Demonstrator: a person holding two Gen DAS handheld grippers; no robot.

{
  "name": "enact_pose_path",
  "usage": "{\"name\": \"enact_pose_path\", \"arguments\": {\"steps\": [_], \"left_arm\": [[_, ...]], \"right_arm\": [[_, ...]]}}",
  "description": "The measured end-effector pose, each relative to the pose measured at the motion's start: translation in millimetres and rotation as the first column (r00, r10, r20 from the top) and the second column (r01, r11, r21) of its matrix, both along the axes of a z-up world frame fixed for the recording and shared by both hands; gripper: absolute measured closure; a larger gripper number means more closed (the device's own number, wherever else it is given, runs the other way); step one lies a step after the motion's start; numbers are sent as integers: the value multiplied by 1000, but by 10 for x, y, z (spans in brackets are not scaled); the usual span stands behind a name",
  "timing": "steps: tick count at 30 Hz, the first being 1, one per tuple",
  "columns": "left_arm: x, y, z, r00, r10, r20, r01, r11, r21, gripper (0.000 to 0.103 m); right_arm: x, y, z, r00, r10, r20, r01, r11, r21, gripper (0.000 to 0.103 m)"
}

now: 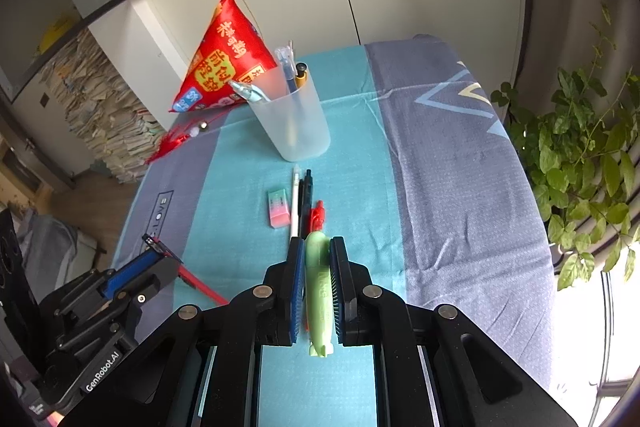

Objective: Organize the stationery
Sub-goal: 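Grasp the red box cutter with the left tool while the right tool holds the highlighter, then lift the red box cutter and lower it into the cup with the left tool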

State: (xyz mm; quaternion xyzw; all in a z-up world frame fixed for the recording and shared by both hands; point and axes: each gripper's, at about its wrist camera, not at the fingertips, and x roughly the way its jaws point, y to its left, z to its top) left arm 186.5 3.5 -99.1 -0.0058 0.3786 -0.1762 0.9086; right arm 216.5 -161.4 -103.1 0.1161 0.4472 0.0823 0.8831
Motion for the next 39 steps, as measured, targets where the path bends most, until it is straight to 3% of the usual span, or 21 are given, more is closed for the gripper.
{"name": "enact_pose_path", "arguments": {"steps": [13,27,34,39], "left_arm": [[66,-57,329,997,0,82,-3,999,36,92],[1004,-204,1145,969,26,244,-37,998,42,91],[1452,-349,1088,975,32,221,-42,998,42,91],[1518,-229,894,980,45,194,-52,998,28,88]], "right_arm": [[-183,-136,127,999,-29,39,29,999,15,91],[16,-455,129,992,-117,49,115,992,45,92],[123,-578,112,987,-153,40,152,988,13,92],[208,-630,53,986,-168,21,168,986,9,92]]}}
